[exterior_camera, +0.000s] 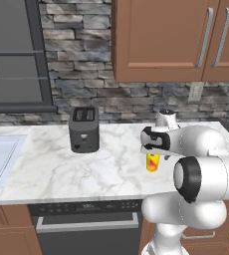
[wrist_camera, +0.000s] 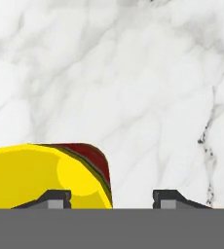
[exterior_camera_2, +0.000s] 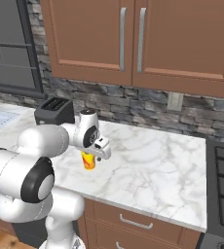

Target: Place the pitcher and cup on the dining counter for serving.

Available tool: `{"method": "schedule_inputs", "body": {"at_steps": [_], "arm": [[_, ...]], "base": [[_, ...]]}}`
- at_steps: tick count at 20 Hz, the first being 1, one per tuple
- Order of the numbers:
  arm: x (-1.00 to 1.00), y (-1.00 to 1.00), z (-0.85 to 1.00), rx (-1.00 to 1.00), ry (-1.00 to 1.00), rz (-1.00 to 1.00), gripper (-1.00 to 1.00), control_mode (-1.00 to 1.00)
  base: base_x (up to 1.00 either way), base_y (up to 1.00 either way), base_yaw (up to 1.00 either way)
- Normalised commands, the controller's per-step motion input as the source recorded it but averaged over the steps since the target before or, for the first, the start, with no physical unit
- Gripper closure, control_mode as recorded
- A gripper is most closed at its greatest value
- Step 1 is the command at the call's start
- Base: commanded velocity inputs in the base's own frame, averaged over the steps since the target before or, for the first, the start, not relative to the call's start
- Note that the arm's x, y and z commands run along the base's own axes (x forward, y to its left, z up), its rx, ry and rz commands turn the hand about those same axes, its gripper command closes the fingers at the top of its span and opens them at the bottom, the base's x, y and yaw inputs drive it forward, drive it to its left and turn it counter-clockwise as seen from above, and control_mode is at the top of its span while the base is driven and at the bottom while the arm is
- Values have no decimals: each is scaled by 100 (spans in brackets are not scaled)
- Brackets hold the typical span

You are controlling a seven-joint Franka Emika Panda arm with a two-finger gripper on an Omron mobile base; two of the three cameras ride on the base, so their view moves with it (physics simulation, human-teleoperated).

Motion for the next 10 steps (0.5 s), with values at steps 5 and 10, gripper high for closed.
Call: {"method": "schedule_inputs", "body": {"at_steps": [5,10], "arm": [[0,0,0,0,0,0,100,-100],[-2,0,0,0,-1,0,100,-100]], "base": [[0,0,0],[0,0,0]]}}
